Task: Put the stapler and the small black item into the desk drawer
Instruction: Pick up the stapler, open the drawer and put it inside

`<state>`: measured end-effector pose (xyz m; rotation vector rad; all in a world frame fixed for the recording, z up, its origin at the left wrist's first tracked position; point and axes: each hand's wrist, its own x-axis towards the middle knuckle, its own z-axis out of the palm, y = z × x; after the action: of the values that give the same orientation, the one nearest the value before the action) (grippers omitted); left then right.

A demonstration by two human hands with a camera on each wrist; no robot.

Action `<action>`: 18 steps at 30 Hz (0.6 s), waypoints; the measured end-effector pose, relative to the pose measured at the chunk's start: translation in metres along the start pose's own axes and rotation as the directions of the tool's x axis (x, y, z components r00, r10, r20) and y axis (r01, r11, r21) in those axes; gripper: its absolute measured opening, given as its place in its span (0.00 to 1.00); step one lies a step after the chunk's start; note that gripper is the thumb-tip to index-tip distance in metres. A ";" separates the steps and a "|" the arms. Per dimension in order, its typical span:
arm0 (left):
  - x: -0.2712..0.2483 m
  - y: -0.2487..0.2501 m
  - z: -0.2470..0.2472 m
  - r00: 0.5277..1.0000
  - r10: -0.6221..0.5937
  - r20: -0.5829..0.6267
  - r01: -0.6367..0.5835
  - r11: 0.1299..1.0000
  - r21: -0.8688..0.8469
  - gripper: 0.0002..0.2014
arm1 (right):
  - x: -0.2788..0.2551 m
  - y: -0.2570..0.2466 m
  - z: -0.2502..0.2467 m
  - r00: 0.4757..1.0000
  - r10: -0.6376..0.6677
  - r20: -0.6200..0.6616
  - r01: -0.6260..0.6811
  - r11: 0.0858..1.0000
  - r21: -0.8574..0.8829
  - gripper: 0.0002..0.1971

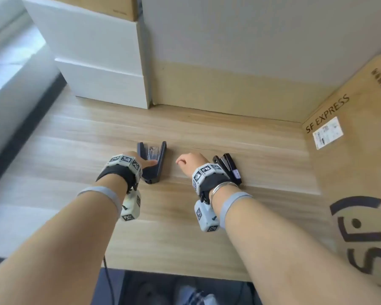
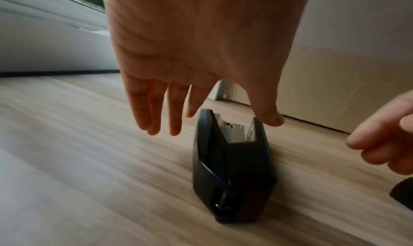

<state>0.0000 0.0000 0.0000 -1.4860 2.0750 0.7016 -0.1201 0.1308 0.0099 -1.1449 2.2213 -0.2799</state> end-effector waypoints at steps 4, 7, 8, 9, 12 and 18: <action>0.009 0.015 0.008 0.997 -0.071 -0.001 0.070 0.990 -0.119 0.43 | 0.013 0.012 0.004 0.998 0.046 0.046 -0.045 0.999 -0.019 0.17; 0.019 0.024 0.016 0.995 -0.103 -0.009 0.096 0.951 -0.295 0.51 | 0.022 0.016 0.007 0.997 0.046 0.061 -0.044 0.998 -0.045 0.17; 0.021 0.025 0.016 0.996 -0.090 -0.021 0.078 0.940 -0.332 0.54 | 0.025 0.017 0.007 0.997 0.039 0.063 -0.036 0.998 -0.048 0.17; 0.022 0.027 0.018 0.997 -0.072 -0.029 0.058 0.941 -0.332 0.56 | 0.028 0.019 0.008 0.997 0.038 0.073 -0.034 0.998 -0.050 0.17; 0.025 0.033 0.023 0.996 -0.088 -0.019 0.080 0.960 -0.267 0.56 | 0.034 0.023 0.010 0.995 0.036 0.088 -0.032 0.998 -0.050 0.17; 0.032 0.038 0.027 0.994 -0.102 -0.032 0.095 0.979 -0.181 0.55 | 0.040 0.035 0.013 0.993 0.019 0.116 -0.011 0.998 -0.069 0.17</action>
<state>-0.0427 0.0060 -0.0361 -1.7020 1.9960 0.8442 -0.1524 0.1208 -0.0333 -1.1505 2.1503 -0.1281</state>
